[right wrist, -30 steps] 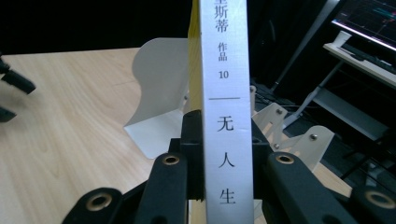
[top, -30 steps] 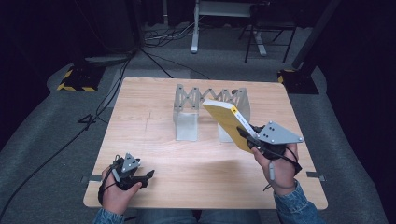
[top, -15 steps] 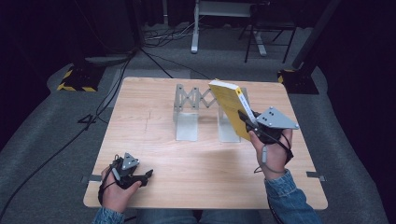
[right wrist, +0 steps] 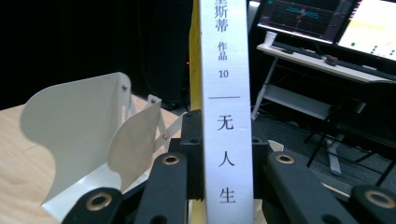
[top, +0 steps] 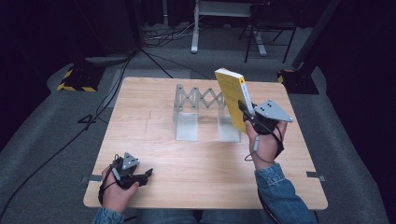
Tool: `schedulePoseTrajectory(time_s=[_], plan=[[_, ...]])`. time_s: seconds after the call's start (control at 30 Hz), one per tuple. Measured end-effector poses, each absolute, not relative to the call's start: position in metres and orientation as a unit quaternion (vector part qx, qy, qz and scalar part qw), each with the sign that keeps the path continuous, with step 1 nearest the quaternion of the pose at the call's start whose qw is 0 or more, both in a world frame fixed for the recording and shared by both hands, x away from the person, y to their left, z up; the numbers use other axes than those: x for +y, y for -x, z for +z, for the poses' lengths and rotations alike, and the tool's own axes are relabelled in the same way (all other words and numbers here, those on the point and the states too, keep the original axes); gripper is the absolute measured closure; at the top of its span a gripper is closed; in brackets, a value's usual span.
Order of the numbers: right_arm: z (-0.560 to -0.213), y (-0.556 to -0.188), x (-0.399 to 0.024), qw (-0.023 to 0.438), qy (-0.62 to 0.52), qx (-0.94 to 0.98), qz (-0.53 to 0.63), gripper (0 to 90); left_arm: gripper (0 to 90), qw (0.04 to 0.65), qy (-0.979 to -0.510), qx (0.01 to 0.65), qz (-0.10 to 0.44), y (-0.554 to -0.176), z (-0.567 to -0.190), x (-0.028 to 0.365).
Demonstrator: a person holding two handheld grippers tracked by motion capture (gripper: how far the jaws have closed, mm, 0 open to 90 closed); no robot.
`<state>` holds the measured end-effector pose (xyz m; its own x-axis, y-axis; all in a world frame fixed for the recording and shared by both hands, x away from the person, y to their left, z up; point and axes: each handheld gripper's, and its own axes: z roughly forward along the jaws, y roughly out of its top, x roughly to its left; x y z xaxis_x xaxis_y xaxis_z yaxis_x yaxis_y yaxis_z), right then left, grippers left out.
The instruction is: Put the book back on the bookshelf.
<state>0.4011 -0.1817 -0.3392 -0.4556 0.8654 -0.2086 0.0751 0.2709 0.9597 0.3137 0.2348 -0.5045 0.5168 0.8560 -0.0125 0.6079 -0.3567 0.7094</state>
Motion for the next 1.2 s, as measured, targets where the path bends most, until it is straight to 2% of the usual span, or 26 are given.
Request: schedulePoseTrajectory(time_s=[0.47, 1.2], plan=[[-0.351, -0.422, -0.17, 0.423, -0.368, 0.657, 0.504, 76.3, 28.0, 0.338, -0.802, 0.456, 0.187, -0.313, -0.505, 0.233], [-0.399, -0.439, -0.167, 0.415, -0.399, 0.638, 0.511, 76.2, 27.9, 0.339, -0.809, 0.444, 0.183, -0.312, -0.504, 0.229]])
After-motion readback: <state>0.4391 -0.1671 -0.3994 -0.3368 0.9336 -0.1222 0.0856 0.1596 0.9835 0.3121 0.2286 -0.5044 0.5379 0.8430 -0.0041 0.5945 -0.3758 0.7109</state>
